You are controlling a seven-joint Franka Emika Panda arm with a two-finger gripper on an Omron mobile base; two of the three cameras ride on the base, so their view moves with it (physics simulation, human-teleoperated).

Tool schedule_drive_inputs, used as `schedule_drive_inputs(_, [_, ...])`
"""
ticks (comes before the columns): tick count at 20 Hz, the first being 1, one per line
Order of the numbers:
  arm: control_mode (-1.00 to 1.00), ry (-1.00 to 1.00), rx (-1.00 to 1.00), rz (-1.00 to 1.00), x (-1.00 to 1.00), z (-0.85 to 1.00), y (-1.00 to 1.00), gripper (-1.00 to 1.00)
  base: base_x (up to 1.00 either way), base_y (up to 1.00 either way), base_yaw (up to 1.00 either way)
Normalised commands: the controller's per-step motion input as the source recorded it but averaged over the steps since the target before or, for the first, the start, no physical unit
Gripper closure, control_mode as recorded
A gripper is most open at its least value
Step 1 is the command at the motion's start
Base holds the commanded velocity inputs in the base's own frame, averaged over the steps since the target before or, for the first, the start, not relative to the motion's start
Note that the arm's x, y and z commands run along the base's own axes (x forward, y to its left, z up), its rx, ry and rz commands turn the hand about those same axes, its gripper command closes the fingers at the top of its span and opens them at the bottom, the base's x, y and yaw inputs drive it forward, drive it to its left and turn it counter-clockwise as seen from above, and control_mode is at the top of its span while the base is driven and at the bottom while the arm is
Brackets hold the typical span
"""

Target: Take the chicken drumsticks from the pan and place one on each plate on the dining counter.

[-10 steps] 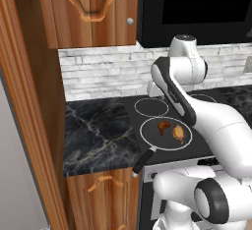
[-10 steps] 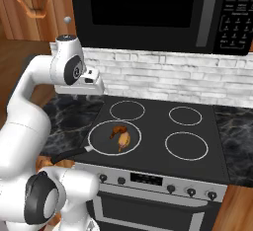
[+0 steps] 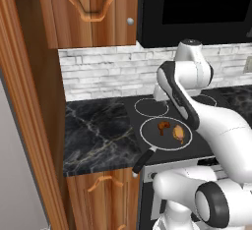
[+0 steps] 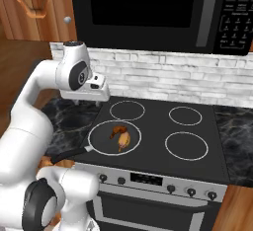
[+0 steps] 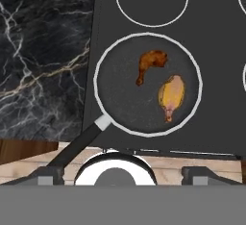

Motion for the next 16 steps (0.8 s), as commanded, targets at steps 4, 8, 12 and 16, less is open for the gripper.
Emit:
schedule_drive_inputs(4, [-1.0,0.0,-0.02,0.0,-0.25,-0.45,-0.41,-1.0,0.0,0.0,0.0])
schedule_drive_inputs(8, [-1.0,0.03,-0.06,0.0,-0.03,-0.57,-0.43,-1.0,0.0,0.0,0.0])
schedule_drive_inputs(12, [-1.0,0.03,-0.09,0.0,0.09,-0.66,-0.43,-1.0,0.0,0.0,0.0])
schedule_drive_inputs(16, [-1.0,0.02,-0.09,0.0,0.37,-0.66,-0.37,-1.0,0.0,0.0,0.0])
